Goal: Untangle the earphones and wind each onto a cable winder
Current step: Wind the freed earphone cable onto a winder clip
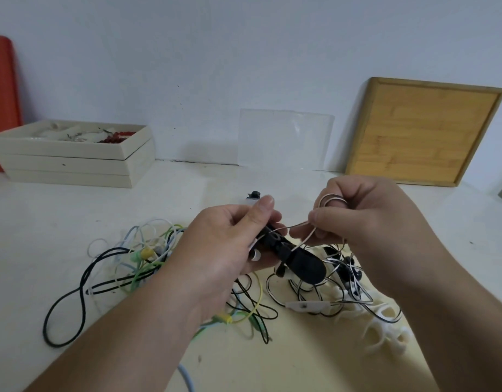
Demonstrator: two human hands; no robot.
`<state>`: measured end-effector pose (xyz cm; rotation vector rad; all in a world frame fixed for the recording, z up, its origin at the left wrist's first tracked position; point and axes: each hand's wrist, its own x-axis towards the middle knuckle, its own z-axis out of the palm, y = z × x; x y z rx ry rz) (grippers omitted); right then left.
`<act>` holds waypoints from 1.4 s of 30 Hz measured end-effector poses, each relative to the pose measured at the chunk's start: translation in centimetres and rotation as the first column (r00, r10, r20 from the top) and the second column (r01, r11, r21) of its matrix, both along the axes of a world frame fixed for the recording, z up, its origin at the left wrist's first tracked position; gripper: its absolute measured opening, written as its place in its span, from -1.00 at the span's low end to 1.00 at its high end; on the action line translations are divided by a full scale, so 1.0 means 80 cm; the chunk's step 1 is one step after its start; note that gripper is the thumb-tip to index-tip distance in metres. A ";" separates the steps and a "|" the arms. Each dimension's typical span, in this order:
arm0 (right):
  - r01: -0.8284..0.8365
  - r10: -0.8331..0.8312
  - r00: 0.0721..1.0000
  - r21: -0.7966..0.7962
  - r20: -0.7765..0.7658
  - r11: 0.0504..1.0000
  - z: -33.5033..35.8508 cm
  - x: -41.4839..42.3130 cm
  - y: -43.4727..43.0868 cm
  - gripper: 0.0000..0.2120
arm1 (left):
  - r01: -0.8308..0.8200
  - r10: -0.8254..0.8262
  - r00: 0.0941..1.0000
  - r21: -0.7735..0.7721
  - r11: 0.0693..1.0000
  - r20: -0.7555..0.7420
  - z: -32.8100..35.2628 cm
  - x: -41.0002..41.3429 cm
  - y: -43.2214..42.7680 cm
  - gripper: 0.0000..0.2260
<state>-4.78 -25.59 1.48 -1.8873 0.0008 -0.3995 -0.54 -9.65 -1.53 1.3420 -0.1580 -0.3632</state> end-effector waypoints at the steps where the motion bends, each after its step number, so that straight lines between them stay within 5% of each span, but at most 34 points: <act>1: -0.001 0.001 1.000 0.015 -0.005 1.000 -0.001 0.000 -0.001 -0.66 | 0.018 -0.018 1.000 0.000 1.000 -0.009 0.000 0.000 0.001 -0.64; 4: -0.013 0.014 1.000 0.030 -0.008 0.999 0.002 -0.001 0.000 -0.61 | 0.004 -0.005 0.999 0.036 0.999 0.042 0.002 -0.001 0.002 -0.64; 9: -0.017 0.010 0.999 -0.162 -0.045 0.987 0.000 -0.005 0.004 -0.64 | -0.059 0.046 0.990 0.096 0.994 0.131 0.000 -0.005 0.001 -0.67; 17: 0.017 -0.020 0.998 -0.051 -0.054 0.999 -0.001 -0.003 0.005 -0.60 | -0.114 0.105 0.987 0.063 0.992 0.126 0.000 -0.003 -0.001 -0.70; 22: -0.042 0.033 0.996 -0.104 -0.081 0.994 -0.008 -0.004 0.013 -0.83 | -0.141 0.102 0.957 0.128 0.982 0.273 -0.003 -0.007 -0.002 -0.76; 28: 0.009 -0.021 0.997 -0.147 -0.079 0.989 -0.008 -0.004 0.015 -0.69 | -0.142 0.105 0.961 0.133 0.981 0.254 -0.006 -0.003 -0.001 -0.74; 34: 0.064 -0.064 0.996 -0.004 -0.055 0.998 -0.008 0.000 0.007 -0.72 | 0.077 -0.092 0.984 0.099 0.992 0.152 -0.008 0.002 0.002 -0.44; 42: 0.105 -0.094 0.994 0.319 -0.050 0.942 -0.001 0.004 -0.012 -0.63 | 0.178 -0.182 0.981 0.065 0.982 0.071 -0.006 0.008 0.008 -0.72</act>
